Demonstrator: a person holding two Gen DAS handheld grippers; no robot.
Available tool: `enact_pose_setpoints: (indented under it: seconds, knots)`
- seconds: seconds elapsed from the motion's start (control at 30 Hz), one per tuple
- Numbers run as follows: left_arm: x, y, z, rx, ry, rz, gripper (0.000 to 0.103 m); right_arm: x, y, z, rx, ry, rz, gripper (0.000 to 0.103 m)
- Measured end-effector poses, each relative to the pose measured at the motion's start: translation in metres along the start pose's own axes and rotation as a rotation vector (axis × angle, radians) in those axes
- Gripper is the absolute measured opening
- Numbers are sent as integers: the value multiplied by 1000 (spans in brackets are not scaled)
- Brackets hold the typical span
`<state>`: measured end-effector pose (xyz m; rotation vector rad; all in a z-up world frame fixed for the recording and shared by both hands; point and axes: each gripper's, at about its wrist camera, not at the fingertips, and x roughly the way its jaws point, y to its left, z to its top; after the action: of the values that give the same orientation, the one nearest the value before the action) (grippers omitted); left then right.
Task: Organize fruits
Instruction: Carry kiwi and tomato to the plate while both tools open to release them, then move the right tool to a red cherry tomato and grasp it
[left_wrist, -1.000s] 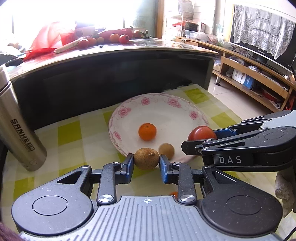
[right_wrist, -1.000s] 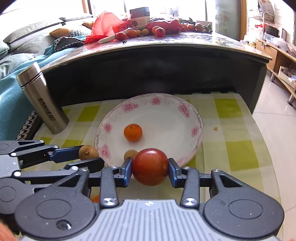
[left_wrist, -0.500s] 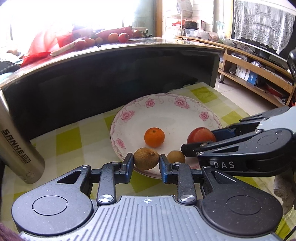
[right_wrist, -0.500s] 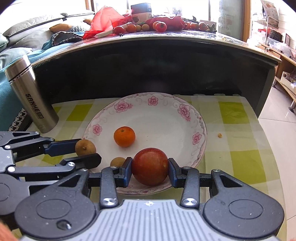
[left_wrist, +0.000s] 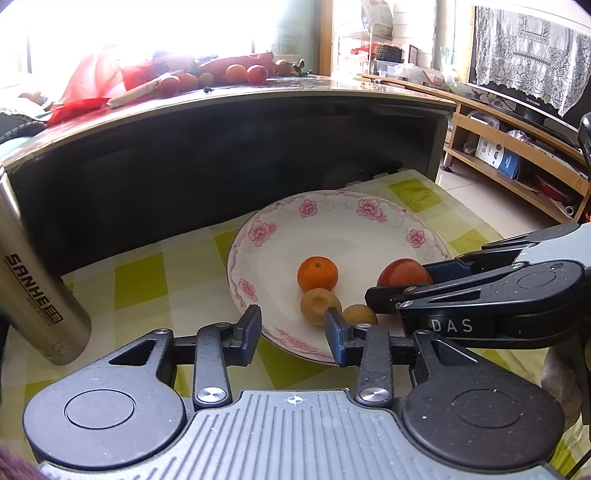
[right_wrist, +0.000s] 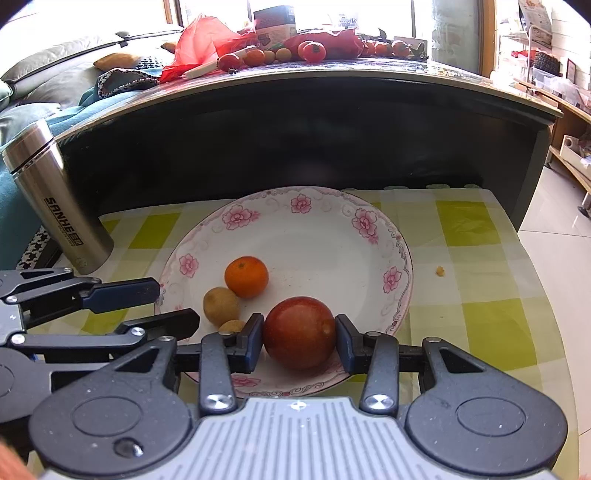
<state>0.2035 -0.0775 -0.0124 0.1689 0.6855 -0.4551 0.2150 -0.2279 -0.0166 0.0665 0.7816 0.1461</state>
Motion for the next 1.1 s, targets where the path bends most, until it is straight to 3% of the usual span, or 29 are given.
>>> enact_pose_setpoints:
  seconds: [0.2,0.73,1.1]
  knots:
    - [-7,1,1,-2,-10,4,50,-13,-1,7,10,-52,0,51]
    - [-46,11,1,-39,-48,41,53,-51,-2,12,60,-116,-12,51]
    - [-79,15,-14,-71,-52,51,56,-76,17,-12,60,-81,26,51]
